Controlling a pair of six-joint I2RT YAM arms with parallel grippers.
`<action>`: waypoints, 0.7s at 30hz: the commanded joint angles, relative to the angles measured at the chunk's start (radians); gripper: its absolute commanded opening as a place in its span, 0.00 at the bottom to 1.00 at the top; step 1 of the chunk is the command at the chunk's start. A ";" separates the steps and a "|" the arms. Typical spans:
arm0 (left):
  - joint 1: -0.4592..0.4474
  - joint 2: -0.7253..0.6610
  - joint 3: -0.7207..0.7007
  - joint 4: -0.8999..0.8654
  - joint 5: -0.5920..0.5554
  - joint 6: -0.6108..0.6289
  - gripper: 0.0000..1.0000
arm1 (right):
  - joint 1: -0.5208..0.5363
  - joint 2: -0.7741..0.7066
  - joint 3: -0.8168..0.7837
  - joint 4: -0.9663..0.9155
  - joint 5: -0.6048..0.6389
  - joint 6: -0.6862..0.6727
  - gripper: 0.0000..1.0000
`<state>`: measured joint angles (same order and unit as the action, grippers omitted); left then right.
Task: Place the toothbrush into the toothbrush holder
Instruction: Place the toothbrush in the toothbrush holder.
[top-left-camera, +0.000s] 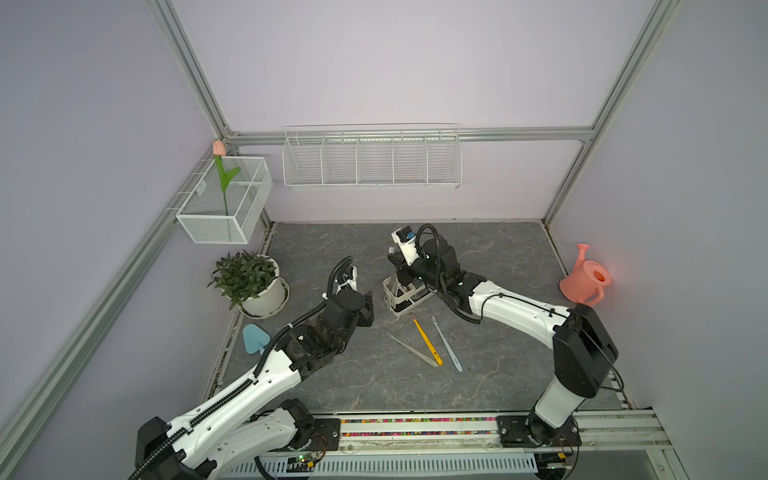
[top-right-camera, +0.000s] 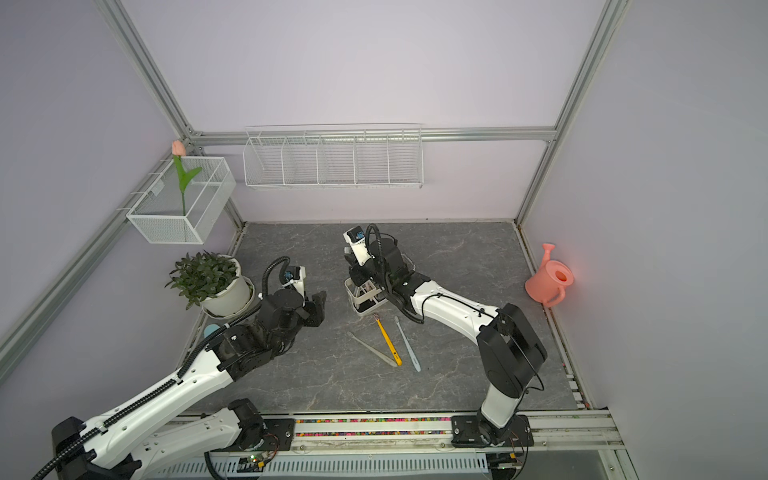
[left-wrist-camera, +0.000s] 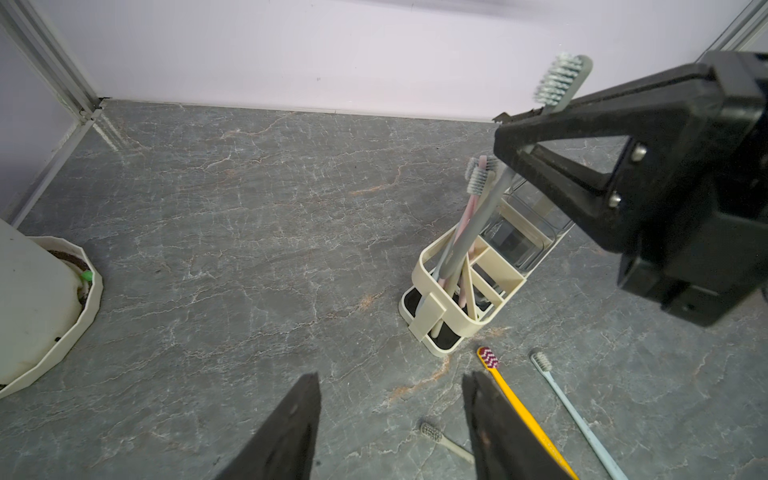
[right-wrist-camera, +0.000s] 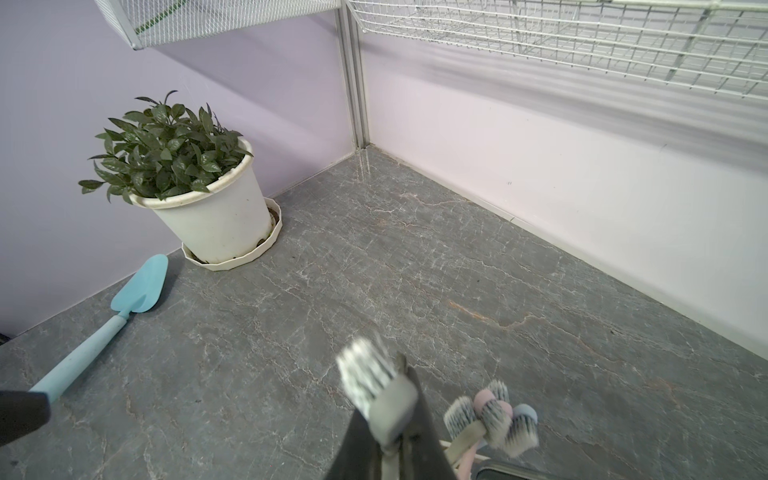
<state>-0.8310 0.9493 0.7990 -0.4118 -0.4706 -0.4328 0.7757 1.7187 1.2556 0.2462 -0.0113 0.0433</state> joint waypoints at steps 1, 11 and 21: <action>0.007 -0.009 -0.011 0.002 0.003 -0.003 0.59 | 0.012 0.023 -0.028 0.076 0.040 -0.029 0.07; 0.009 -0.039 -0.024 -0.005 -0.002 -0.005 0.59 | 0.043 0.071 -0.042 0.100 0.103 -0.080 0.07; 0.010 -0.032 -0.022 -0.001 0.001 -0.005 0.59 | 0.057 0.093 -0.078 0.142 0.151 -0.089 0.07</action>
<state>-0.8246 0.9226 0.7811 -0.4133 -0.4702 -0.4328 0.8276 1.7863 1.1976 0.3424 0.1078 -0.0162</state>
